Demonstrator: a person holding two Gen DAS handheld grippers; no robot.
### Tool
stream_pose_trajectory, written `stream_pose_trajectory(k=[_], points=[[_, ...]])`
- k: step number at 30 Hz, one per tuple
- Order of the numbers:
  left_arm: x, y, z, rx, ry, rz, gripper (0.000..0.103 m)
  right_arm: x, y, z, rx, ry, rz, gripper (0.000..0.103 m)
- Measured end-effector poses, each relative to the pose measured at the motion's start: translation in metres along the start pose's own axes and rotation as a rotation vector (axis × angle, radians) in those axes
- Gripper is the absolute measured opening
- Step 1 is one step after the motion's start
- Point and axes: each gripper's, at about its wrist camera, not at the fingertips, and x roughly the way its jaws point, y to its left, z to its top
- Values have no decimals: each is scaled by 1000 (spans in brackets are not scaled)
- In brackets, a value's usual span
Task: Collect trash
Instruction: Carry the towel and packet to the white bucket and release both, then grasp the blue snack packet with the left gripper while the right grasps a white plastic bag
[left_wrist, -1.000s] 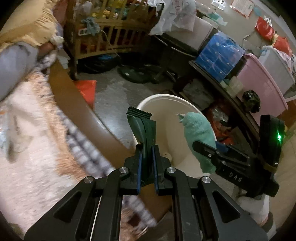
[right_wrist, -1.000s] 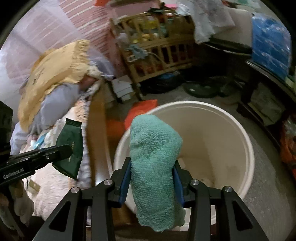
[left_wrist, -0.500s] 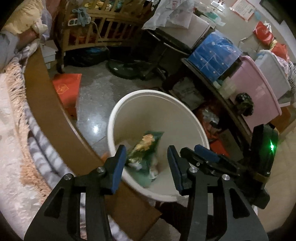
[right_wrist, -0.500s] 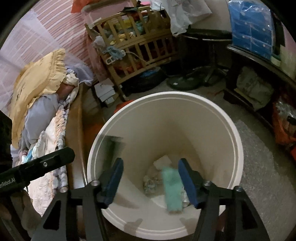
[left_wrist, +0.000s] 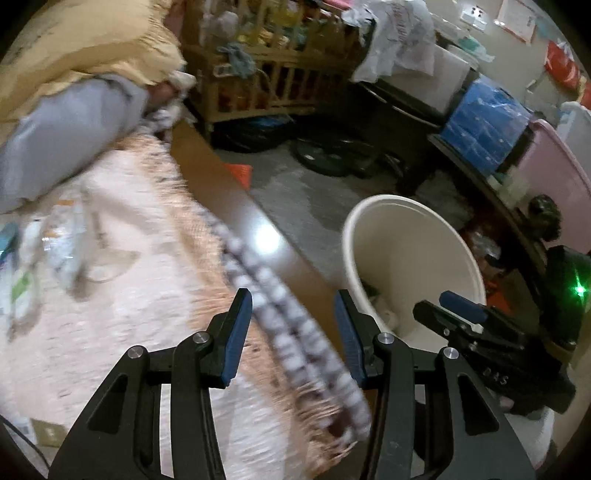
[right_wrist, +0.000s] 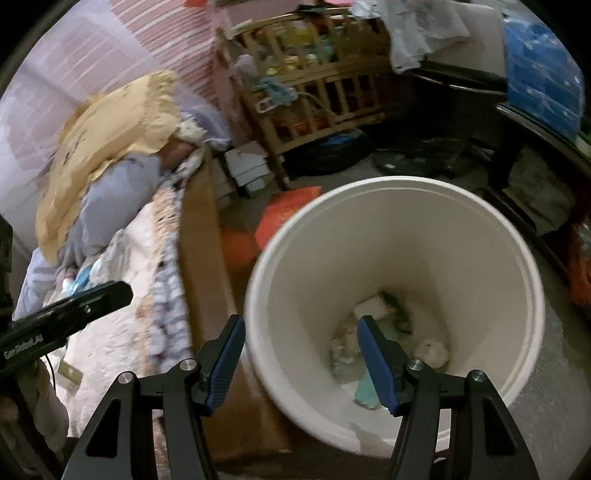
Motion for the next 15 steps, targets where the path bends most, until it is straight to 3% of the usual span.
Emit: stream_pose_trajectory(k=[15], points=[[-61, 88, -24, -67, -67, 181, 44, 21, 116, -5, -159, 37, 129, 64]])
